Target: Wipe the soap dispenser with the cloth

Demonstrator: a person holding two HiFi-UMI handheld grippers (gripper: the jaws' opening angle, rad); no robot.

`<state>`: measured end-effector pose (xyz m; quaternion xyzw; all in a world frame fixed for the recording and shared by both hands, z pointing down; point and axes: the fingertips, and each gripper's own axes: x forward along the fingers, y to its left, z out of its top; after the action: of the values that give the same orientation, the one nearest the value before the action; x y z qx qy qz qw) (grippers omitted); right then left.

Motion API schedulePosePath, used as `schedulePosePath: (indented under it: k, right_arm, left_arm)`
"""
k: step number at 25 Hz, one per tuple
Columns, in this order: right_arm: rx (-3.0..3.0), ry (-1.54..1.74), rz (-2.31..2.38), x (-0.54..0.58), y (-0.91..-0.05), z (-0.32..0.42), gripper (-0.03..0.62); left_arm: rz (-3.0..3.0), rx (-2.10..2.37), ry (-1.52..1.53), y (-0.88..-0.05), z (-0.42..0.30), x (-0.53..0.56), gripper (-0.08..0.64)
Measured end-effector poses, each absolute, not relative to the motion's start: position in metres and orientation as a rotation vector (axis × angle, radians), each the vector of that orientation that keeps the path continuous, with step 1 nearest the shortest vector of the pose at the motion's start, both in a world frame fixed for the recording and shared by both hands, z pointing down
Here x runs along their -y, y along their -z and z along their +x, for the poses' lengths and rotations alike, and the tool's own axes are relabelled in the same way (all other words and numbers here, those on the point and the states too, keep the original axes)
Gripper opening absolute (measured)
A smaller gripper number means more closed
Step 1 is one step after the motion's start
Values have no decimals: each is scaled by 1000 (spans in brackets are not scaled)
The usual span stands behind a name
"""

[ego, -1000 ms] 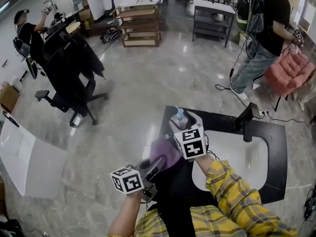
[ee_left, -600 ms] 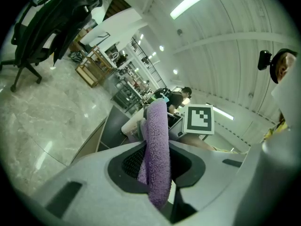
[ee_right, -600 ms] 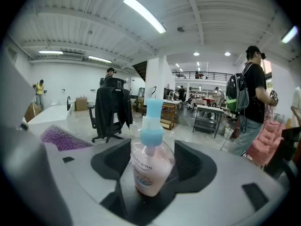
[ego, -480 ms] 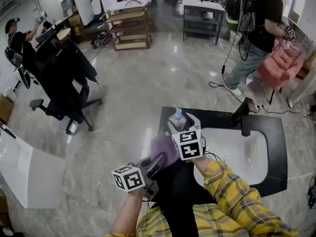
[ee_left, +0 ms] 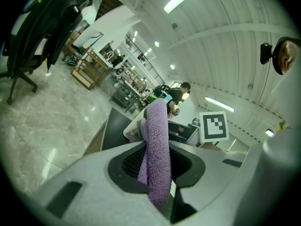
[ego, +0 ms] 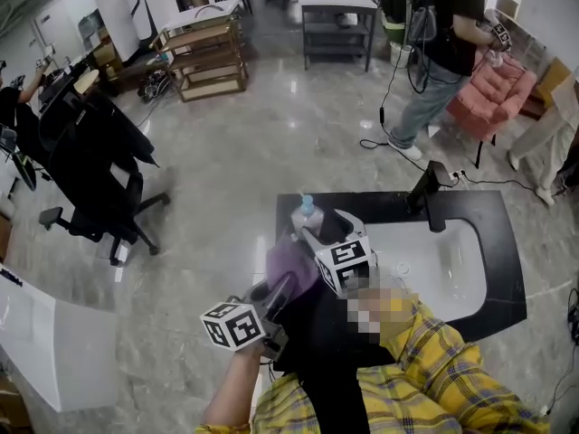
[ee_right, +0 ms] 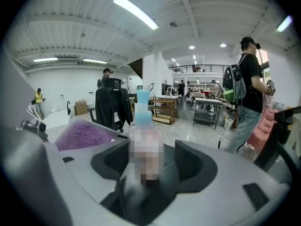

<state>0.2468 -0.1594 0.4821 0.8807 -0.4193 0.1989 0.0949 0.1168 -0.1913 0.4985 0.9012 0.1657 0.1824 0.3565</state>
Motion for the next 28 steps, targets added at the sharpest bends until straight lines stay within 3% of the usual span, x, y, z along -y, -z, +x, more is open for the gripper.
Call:
schedulePosePath:
  k: [15,21,28]
  right_arm:
    - [1294,-723,2699,85,-478,204,269]
    - [1392,-748,2680,56,-479,183,207]
    - [1406,-730,2696,24,-480,165,55]
  left_arm:
    - [2454,-232,-389,-490,112,182,77]
    - [2483,-208,-409,-491,97,160,76]
    - [2469,-169,-411,-496,76,146,77]
